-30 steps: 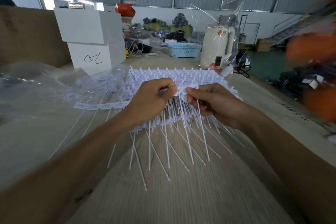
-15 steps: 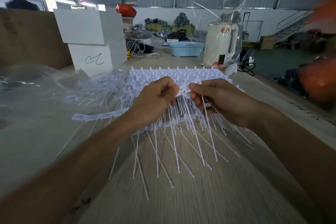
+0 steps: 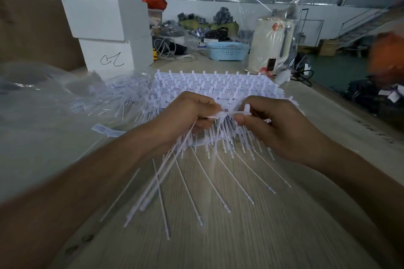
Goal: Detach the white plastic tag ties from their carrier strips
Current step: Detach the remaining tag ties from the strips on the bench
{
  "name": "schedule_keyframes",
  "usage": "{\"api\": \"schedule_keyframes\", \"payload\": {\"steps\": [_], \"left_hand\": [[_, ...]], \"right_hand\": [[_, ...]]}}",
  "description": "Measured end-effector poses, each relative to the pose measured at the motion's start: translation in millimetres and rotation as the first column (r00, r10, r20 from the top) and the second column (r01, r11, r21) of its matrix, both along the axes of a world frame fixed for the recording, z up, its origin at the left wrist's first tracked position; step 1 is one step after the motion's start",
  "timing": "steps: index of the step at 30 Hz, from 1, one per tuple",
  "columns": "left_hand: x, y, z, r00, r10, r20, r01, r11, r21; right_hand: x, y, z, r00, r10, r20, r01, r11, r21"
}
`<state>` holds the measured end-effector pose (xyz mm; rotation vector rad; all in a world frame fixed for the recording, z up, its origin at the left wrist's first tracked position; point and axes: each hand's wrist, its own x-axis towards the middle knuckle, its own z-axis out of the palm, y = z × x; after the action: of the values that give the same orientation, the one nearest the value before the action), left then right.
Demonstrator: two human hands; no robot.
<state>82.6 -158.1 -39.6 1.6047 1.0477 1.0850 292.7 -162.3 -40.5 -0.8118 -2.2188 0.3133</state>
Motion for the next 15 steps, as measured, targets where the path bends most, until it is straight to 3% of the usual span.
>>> {"api": "schedule_keyframes", "payload": {"steps": [5,8,9,11,12,15], "left_hand": [[-4,-1,2,0.993,-0.096,-0.07,0.096,0.995,-0.004],[-7,-4,5,0.976,-0.164,-0.142,0.172,0.984,0.04],[-7,-4,6,0.972,-0.148,-0.182,0.164,0.984,0.076],[-7,-3,5,0.97,-0.058,-0.235,0.103,0.978,0.182],[-6,-3,5,0.97,-0.028,-0.242,0.086,0.969,0.232],[-3,-5,4,0.963,-0.044,-0.265,0.116,0.959,0.26]], "right_hand": [[7,4,2,0.992,-0.078,0.098,0.067,0.992,0.11],[18,12,12,0.953,-0.3,0.052,0.29,0.946,0.145],[26,16,16,0.934,-0.351,-0.063,0.355,0.932,0.072],[41,20,24,0.874,-0.352,-0.335,0.319,0.935,-0.152],[43,19,25,0.86,-0.345,-0.376,0.275,0.934,-0.227],[26,7,16,0.931,-0.275,-0.242,0.201,0.936,-0.29]]}}
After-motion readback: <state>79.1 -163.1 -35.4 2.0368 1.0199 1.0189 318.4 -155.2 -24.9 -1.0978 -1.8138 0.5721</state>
